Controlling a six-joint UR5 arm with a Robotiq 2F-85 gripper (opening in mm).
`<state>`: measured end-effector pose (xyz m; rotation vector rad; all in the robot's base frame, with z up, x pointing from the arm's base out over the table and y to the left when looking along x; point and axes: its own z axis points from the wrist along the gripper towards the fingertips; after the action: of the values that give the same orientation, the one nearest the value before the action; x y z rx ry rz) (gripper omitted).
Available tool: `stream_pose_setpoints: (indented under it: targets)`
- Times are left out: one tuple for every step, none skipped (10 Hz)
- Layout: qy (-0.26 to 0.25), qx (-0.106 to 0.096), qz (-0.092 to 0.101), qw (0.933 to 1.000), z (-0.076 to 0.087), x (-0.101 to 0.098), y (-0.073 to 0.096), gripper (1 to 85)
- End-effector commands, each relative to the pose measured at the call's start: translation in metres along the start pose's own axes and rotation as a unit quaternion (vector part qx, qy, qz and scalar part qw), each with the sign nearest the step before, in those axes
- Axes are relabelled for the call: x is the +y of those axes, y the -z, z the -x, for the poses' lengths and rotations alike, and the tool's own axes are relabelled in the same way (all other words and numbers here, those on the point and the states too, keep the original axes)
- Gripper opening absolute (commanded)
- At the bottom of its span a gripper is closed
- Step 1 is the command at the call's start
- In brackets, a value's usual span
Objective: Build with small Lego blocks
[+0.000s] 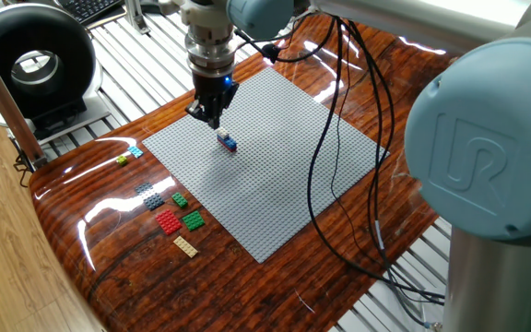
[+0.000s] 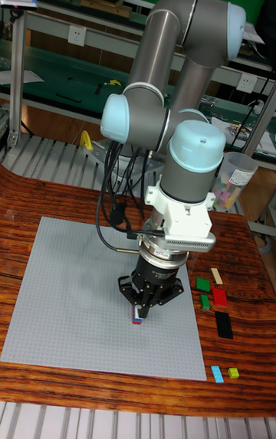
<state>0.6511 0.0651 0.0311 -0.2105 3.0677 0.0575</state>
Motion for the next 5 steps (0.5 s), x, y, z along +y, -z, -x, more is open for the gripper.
stream_pose_setpoints:
  targets:
    - [-0.003, -0.003, 0.004, 1.0000, 0.001, 0.002, -0.004, 1.3]
    - [-0.001, -0.004, 0.003, 1.0000, 0.001, 0.001, -0.005, 1.3]
    - [0.000, -0.004, 0.004, 1.0000, 0.001, 0.001, -0.003, 1.3]
    - [-0.001, -0.001, 0.005, 1.0000, -0.002, 0.003, 0.003, 1.3]
    - [-0.003, 0.006, 0.007, 0.9999, -0.006, 0.004, 0.013, 1.3]
